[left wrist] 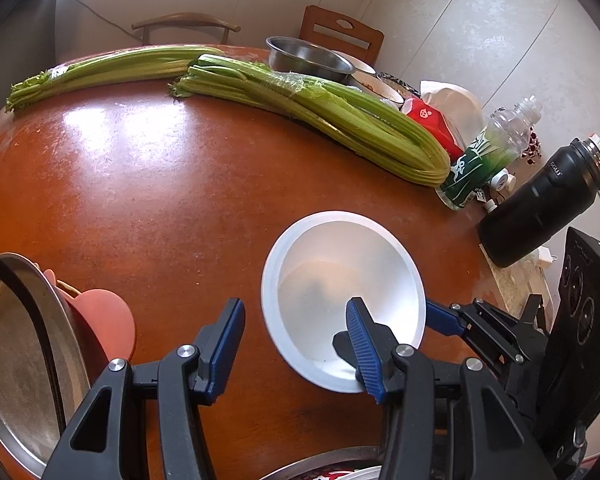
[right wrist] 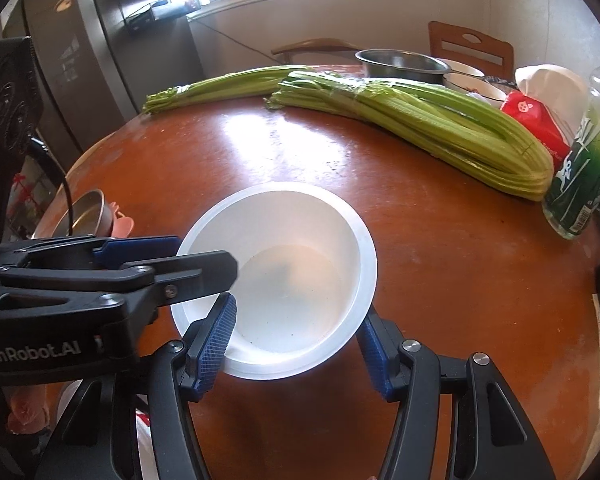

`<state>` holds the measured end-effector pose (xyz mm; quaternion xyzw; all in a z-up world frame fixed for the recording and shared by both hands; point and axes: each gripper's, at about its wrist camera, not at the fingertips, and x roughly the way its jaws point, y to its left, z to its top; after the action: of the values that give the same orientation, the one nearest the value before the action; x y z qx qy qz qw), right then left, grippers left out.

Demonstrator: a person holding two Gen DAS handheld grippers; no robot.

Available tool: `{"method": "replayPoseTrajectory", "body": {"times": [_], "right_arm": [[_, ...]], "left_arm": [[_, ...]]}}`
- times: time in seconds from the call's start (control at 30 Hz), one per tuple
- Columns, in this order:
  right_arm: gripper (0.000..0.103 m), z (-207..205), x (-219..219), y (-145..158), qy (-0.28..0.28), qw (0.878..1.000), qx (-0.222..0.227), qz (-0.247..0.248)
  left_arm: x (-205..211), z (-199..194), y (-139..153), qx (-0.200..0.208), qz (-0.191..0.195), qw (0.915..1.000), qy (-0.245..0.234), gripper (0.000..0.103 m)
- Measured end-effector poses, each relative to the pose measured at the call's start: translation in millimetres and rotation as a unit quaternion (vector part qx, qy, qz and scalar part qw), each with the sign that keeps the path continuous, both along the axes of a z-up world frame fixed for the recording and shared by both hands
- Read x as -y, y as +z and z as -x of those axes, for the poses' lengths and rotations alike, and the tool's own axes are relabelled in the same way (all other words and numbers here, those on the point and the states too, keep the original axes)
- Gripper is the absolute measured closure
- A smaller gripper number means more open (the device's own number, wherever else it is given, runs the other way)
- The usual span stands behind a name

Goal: Organize plates and bowls
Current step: 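Grasp the second white paper bowl's rim with both tools and lift it, then carry the second white bowl over the steel bowl and lower it in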

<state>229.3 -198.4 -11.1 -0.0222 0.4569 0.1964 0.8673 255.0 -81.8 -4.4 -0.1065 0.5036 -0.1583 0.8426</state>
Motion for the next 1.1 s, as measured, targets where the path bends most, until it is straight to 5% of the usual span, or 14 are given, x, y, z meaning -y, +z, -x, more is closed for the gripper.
{"method": "replayPoseTrajectory", "body": {"times": [0.3,1.1], "right_arm": [[0.042,2,-4,4,0.009,1.0,0.002,-0.01],[0.04,41,-10,50,0.009,0.998,0.055,-0.01]], "left_arm": [[2,0,-4,-0.01,0.008,0.9999,-0.008,0.051],[-3,46,45,0.054,0.015,0.9984,-0.011,0.051]]}}
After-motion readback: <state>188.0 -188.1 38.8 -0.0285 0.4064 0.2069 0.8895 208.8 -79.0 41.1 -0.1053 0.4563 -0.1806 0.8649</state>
